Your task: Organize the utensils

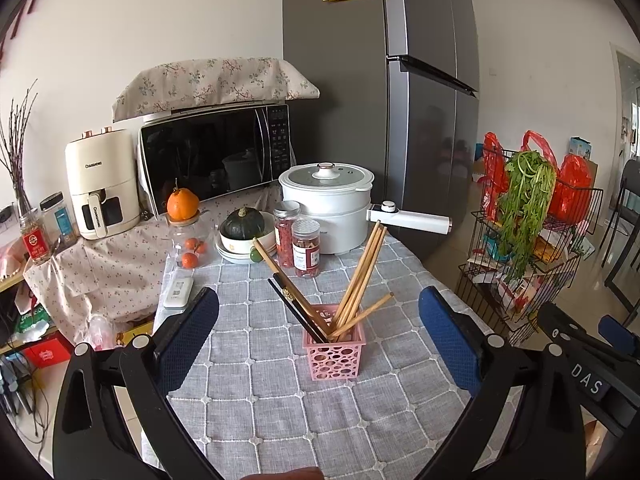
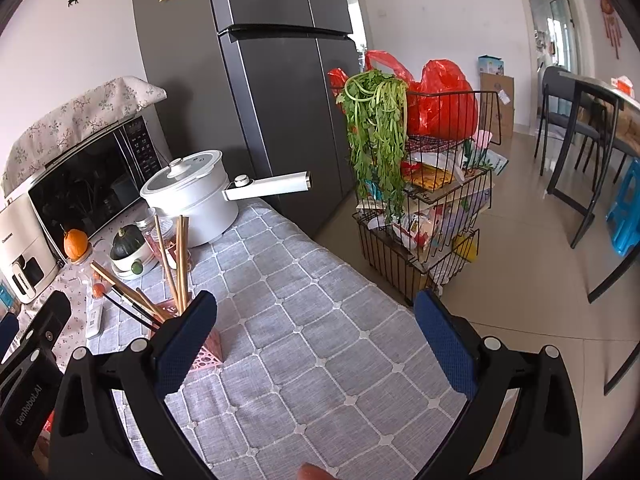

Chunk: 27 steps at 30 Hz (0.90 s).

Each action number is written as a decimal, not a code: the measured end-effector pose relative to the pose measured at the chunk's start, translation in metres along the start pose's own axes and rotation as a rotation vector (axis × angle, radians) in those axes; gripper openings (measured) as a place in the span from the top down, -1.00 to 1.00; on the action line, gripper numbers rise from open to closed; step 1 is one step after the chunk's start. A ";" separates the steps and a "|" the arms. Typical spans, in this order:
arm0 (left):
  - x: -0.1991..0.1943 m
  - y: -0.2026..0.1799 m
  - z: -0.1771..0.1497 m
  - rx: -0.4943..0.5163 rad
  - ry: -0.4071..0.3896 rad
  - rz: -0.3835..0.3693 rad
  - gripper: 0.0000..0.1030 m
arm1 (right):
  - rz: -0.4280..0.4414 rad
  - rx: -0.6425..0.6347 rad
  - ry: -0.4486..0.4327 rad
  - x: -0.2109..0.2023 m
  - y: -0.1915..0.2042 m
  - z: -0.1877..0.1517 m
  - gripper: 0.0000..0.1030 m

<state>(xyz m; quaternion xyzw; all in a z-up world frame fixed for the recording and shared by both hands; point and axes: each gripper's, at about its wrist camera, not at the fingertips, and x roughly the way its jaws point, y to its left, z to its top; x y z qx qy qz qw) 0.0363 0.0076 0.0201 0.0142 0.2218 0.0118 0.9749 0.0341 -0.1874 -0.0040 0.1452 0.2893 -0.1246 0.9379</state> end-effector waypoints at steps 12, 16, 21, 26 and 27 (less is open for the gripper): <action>0.003 0.001 -0.004 0.002 0.012 0.002 -0.86 | 0.001 -0.003 0.006 0.001 0.000 -0.001 -0.87; 0.003 0.002 -0.005 0.001 0.014 0.000 -0.86 | 0.002 -0.002 0.010 0.002 0.000 -0.001 -0.87; 0.004 0.002 -0.005 0.003 0.015 0.000 -0.86 | 0.004 0.002 0.020 0.004 -0.001 -0.002 -0.87; 0.004 0.002 -0.005 0.002 0.015 0.000 -0.86 | 0.005 0.003 0.024 0.005 0.000 -0.002 -0.87; 0.004 0.003 -0.006 0.001 0.016 0.000 -0.86 | 0.005 0.003 0.024 0.005 0.000 -0.002 -0.87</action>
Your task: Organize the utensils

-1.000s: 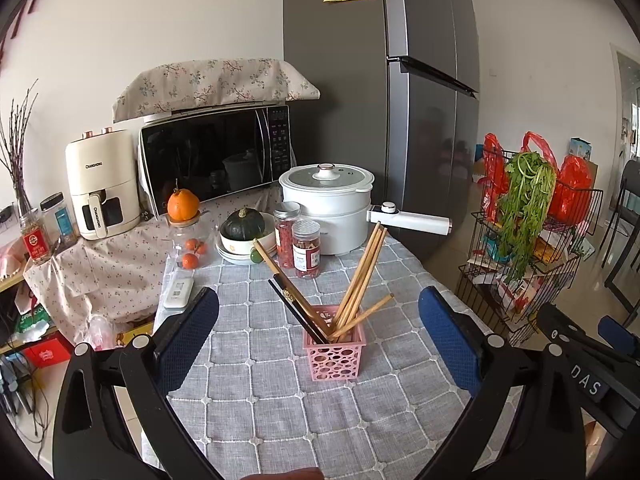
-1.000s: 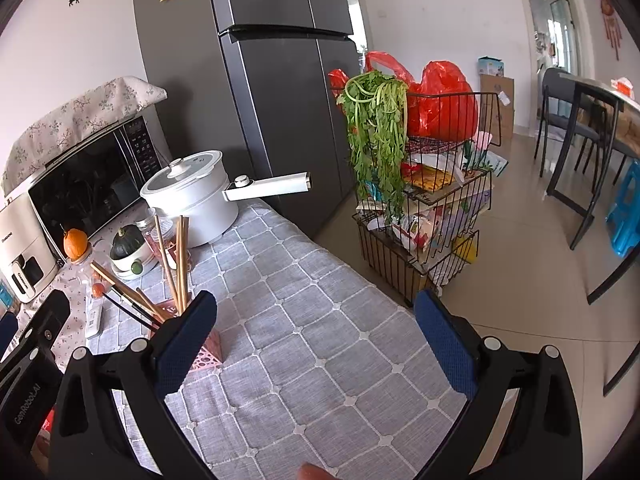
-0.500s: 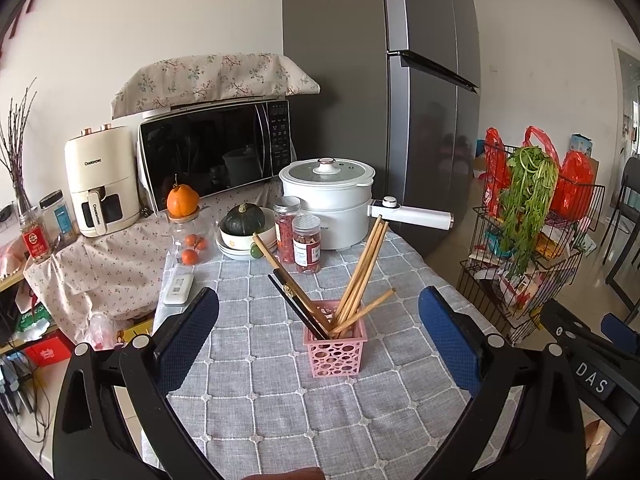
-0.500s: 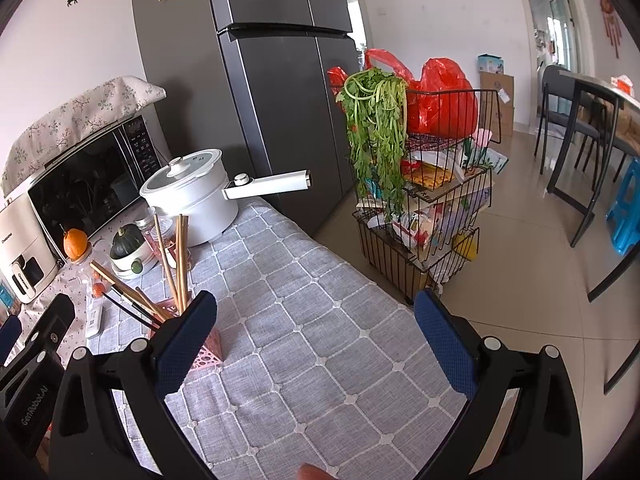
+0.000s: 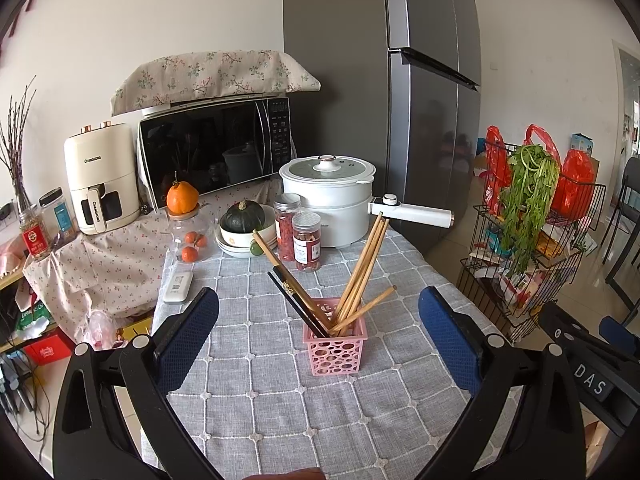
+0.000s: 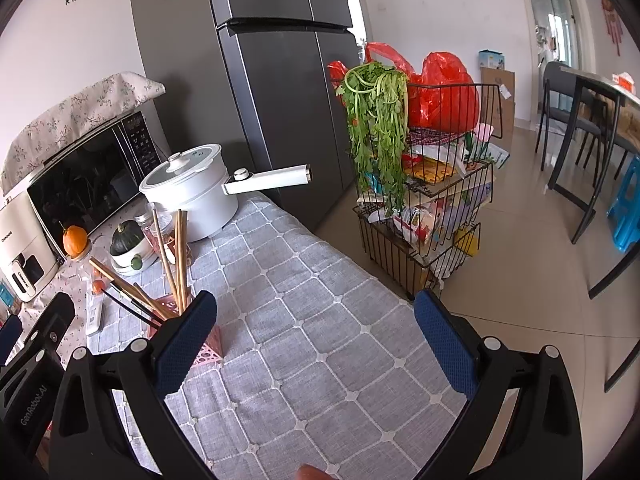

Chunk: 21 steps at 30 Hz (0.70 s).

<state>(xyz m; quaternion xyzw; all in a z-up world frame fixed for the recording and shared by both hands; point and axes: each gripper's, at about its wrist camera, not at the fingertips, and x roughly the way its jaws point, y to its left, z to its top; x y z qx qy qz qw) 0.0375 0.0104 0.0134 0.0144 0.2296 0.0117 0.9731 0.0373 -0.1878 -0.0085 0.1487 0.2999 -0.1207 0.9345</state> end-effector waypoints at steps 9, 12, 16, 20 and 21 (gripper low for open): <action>0.001 0.000 0.001 0.003 0.001 -0.001 -0.86 | 0.001 0.004 0.010 0.002 0.000 -0.002 -0.87; 0.001 0.001 0.000 0.002 0.002 0.000 -0.86 | 0.000 0.003 0.009 0.002 0.000 -0.002 -0.87; 0.001 0.001 0.000 0.000 0.002 -0.001 -0.86 | 0.003 0.004 0.013 0.003 0.000 -0.002 -0.87; 0.001 0.002 -0.001 0.000 0.006 0.001 -0.86 | 0.005 0.007 0.018 0.005 0.000 -0.004 -0.87; 0.002 0.004 -0.003 -0.001 0.008 0.001 -0.86 | 0.005 0.006 0.018 0.005 0.000 -0.004 -0.87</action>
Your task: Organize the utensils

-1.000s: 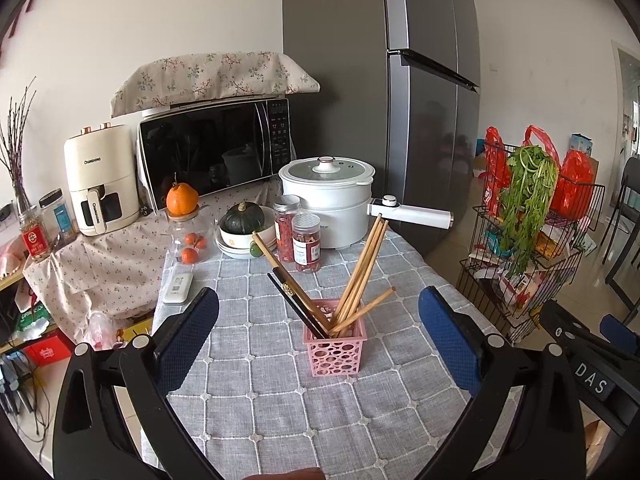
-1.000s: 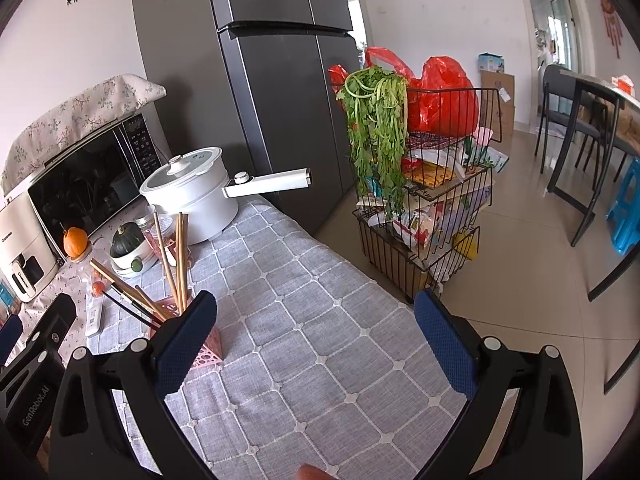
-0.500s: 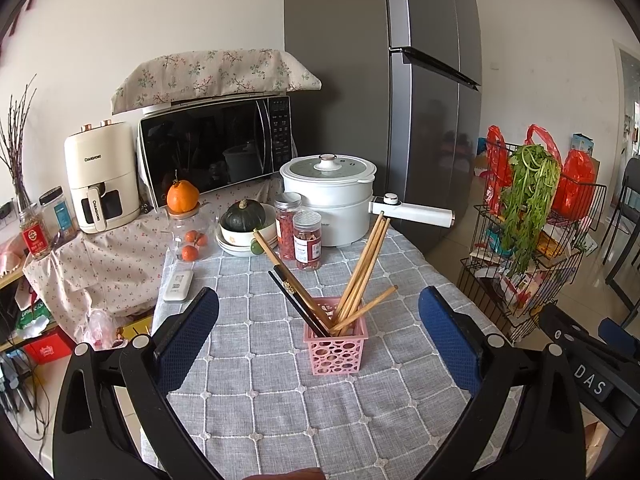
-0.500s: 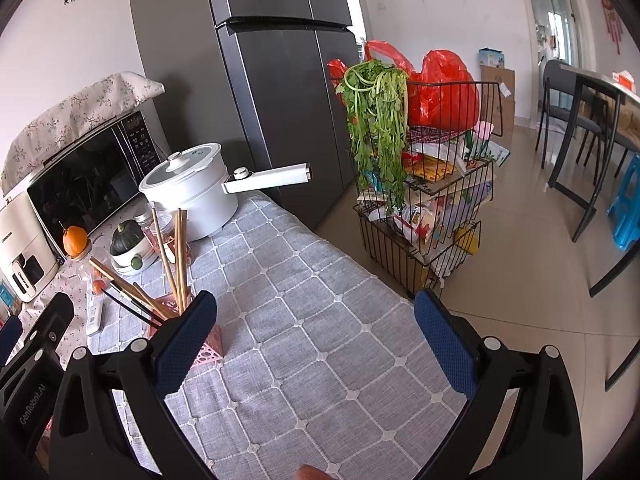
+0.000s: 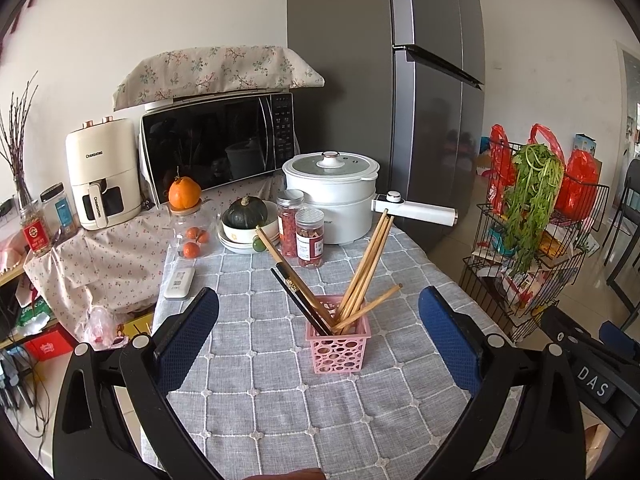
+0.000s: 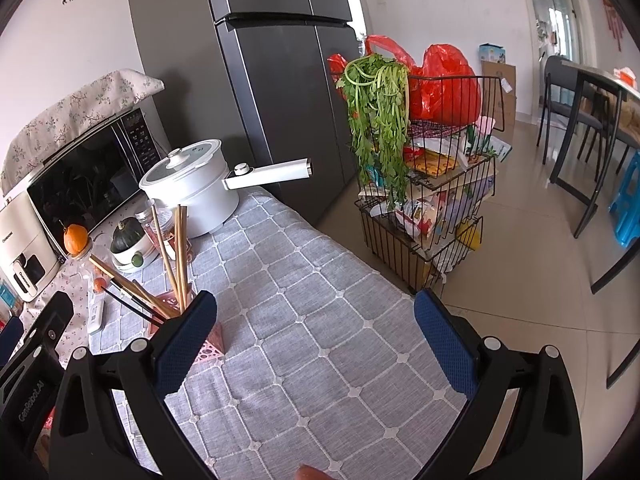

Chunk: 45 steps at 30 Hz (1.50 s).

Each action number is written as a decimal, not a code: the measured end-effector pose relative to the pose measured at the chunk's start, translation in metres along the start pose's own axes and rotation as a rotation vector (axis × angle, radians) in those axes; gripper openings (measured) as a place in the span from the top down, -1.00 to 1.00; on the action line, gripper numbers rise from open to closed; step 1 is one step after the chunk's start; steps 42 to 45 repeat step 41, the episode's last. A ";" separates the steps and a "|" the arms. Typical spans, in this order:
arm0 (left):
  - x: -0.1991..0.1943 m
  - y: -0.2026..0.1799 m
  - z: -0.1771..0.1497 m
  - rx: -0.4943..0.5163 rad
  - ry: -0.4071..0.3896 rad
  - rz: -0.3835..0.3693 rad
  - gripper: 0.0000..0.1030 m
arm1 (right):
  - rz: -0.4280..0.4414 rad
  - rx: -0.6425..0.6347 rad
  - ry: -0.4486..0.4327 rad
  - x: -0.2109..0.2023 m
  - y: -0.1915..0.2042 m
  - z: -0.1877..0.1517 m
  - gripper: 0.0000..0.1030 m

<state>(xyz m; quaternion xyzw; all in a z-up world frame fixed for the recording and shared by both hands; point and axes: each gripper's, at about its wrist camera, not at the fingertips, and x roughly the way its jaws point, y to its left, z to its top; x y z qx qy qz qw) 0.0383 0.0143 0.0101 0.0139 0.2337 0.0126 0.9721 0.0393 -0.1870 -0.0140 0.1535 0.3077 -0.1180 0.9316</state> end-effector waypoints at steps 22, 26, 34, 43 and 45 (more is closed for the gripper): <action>0.004 -0.004 -0.006 0.016 0.028 -0.022 -0.79 | 0.009 0.008 0.027 0.005 -0.001 -0.001 -0.87; 0.005 -0.007 -0.006 0.027 0.038 -0.035 -0.54 | 0.006 0.006 0.029 0.005 -0.002 -0.001 -0.87; 0.004 -0.008 -0.002 0.040 0.041 -0.022 -0.87 | 0.006 0.009 0.032 0.006 -0.003 0.000 -0.87; 0.002 -0.009 -0.001 0.040 0.034 0.003 -0.86 | 0.011 0.016 0.031 0.007 -0.005 0.001 -0.87; 0.002 -0.009 -0.001 0.040 0.034 0.003 -0.86 | 0.011 0.016 0.031 0.007 -0.005 0.001 -0.87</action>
